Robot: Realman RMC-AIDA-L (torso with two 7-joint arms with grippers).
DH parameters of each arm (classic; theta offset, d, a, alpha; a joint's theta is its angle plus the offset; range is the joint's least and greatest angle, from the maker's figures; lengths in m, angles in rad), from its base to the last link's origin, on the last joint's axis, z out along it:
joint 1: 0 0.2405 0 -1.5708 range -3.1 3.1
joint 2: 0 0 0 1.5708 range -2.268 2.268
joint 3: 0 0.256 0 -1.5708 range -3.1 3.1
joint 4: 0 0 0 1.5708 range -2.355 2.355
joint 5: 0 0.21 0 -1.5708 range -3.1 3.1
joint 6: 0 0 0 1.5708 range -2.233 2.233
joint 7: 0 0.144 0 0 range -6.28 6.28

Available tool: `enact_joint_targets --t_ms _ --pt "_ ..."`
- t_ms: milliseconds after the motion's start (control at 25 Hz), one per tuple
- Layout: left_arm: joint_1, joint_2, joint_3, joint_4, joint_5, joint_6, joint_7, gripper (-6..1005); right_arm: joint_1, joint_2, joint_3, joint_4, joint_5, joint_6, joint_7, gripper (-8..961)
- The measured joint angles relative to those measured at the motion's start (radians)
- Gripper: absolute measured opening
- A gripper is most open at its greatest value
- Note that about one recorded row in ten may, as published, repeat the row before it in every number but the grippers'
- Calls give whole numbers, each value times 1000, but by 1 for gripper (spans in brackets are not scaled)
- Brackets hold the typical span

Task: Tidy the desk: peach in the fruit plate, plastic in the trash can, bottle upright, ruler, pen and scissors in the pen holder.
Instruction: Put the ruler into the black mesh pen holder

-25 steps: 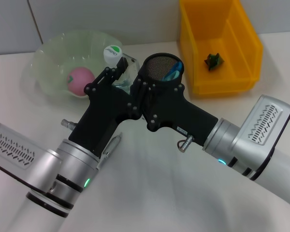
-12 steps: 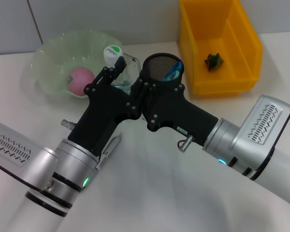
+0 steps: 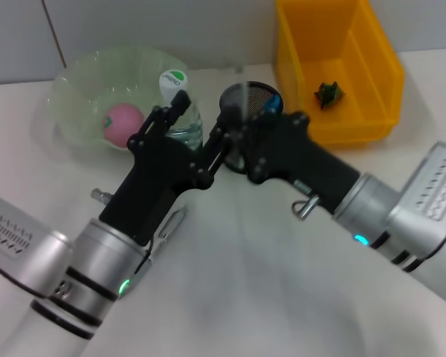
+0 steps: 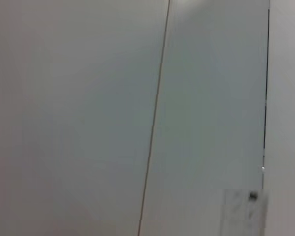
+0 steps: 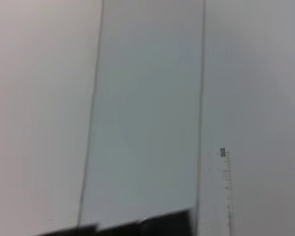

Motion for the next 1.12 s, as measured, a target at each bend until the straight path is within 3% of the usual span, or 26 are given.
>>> enact_joint_targets --t_ms 80,480,840,880,920,960,1040,1080,1120 --pt "8 1 -1 12 14 3 -24 515 -8 -2 22 -21 1 -24 1 11" --pt "39 13 -3 120 216 38 -191 844 -2 -3 115 -65 2 -69 1 12" --pt "32 25 -2 204 310 20 -317 844 35 -4 161 -91 4 -24 32 13" --pt "31 63 -3 281 403 26 -451 844 42 -3 166 -92 4 -7 38 13" --pt "31 63 -3 281 403 26 -451 844 50 -3 173 -92 4 12 43 13" --pt "29 80 -3 300 442 42 -497 844 57 -3 178 -92 5 30 48 13" --pt "29 80 -3 300 442 42 -497 844 72 -3 183 -92 5 61 52 13" --pt "24 104 -3 348 501 102 -586 844 78 -3 185 -93 5 73 52 14" --pt "23 105 -1 386 515 132 -621 844 85 -3 187 -93 5 91 52 14"
